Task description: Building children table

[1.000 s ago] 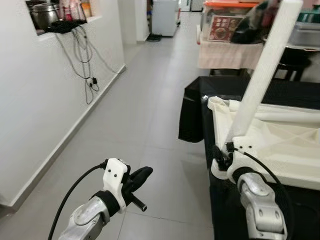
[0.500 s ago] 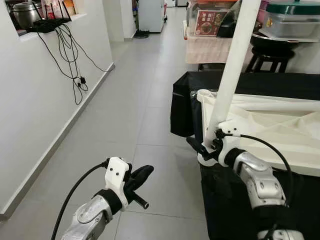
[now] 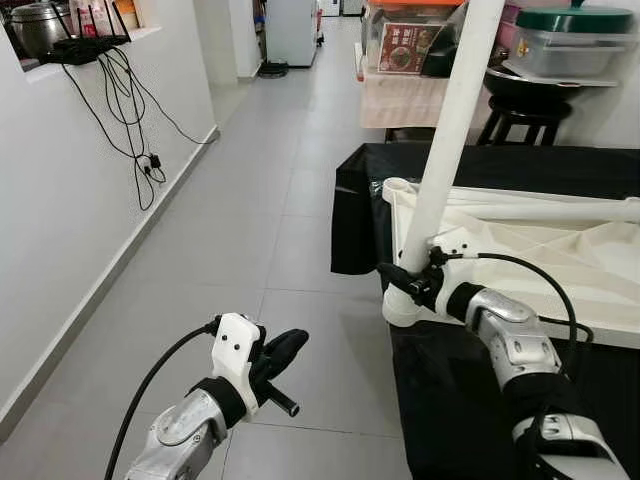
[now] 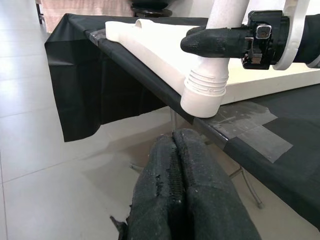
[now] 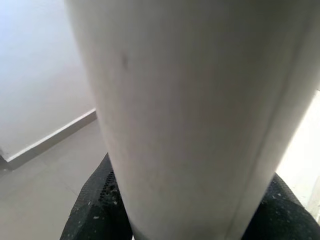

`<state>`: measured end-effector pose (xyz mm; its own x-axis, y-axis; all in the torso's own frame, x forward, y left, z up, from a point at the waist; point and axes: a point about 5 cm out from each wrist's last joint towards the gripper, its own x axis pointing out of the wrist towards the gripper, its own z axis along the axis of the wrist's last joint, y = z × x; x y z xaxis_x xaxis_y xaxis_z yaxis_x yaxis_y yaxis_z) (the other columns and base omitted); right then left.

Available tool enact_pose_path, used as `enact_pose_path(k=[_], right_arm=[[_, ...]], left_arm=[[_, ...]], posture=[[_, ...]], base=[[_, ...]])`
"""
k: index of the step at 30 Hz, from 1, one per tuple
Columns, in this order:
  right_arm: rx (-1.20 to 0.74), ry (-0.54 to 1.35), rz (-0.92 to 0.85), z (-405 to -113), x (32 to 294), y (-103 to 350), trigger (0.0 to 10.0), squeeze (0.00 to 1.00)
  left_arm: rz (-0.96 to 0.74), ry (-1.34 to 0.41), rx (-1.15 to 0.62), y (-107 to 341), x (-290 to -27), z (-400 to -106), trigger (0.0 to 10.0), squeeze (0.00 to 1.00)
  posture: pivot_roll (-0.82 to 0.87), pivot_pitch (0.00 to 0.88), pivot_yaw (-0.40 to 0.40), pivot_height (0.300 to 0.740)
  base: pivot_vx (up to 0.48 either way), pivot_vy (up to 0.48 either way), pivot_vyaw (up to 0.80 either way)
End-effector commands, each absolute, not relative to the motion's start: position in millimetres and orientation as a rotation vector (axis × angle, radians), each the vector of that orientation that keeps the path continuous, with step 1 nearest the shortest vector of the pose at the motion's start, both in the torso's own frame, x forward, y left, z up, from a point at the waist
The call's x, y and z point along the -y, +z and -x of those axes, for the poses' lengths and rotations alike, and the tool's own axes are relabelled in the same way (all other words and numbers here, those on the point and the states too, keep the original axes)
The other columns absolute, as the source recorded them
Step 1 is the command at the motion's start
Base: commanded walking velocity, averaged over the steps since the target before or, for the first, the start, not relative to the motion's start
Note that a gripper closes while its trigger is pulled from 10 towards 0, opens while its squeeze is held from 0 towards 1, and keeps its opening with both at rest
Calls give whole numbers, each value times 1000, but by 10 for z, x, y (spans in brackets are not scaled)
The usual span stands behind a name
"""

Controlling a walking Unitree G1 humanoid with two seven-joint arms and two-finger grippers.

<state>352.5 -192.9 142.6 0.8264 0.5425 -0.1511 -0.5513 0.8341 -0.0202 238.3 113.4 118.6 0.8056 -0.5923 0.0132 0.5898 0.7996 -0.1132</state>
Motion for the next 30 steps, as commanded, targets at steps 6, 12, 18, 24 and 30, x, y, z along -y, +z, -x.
enact_pose_path(k=[6,12,18,24,30], right_arm=[[-131,220,47,-3484,1896,1388,0,0],[-151,-28,37,-3280,1845,1261,0,0],[-144,-81,65,-3223,1898,1221,0,0],[-159,-108,55,-3222,1916,1222,8314,0],[-114,182,25,-3308,1577,1357,10000,1000]], left_arm=[[105,-623,-30,1165,-1167,-2386,10000,0],[106,-621,-30,1167,-1182,-2389,10000,0],[114,-615,-31,1163,-1185,-2401,10000,0],[121,-600,-29,1165,-1192,-2408,10000,0],[120,-612,-33,1163,-1184,-2417,10000,0]], posture=[[-5,0,-19,740],[-7,0,-12,740],[-9,0,-13,740],[-10,0,-10,740],[-9,0,-9,740]], base=[[0,0,0],[0,0,0],[0,0,0],[0,0,0],[0,0,0]])
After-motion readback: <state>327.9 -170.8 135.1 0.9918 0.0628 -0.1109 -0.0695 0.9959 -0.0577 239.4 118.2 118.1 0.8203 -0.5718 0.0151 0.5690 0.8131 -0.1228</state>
